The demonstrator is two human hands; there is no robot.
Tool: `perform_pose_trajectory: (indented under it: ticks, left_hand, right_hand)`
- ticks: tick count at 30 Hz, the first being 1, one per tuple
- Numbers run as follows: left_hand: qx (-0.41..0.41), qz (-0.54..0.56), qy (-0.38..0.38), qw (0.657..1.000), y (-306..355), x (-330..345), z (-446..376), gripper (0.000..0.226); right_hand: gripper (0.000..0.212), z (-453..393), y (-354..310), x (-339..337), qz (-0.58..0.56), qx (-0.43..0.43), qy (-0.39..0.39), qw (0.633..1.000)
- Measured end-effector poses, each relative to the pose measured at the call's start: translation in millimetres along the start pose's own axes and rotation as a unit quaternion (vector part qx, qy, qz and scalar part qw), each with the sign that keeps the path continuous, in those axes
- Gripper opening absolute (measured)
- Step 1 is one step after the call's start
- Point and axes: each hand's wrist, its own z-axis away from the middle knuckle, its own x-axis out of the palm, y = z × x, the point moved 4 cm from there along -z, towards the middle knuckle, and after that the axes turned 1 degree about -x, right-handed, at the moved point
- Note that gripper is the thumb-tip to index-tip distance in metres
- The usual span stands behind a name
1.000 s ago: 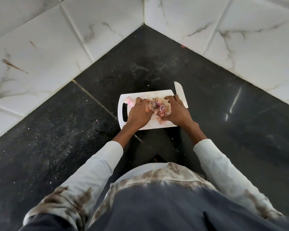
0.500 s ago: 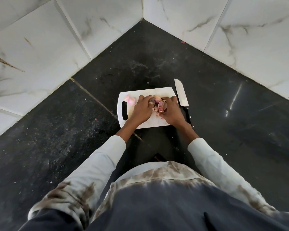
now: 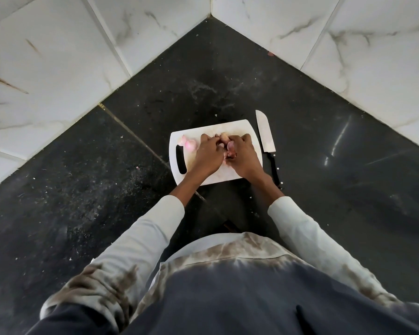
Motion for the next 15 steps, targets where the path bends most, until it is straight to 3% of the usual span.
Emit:
perform_pose_trajectory:
  ticks: [9,15]
  left_hand:
    - [-0.06,0.178,0.009,0.982,4,-5,13,0.039]
    - [-0.038,0.267,0.006,0.963,18,-18,39,0.037]
  right_hand:
    - [0.033,7,-4,-6,-0.08,0.038,0.059,0.994]
    - [0.037,35,-10,-18,-0.172,0.034,0.098,0.98]
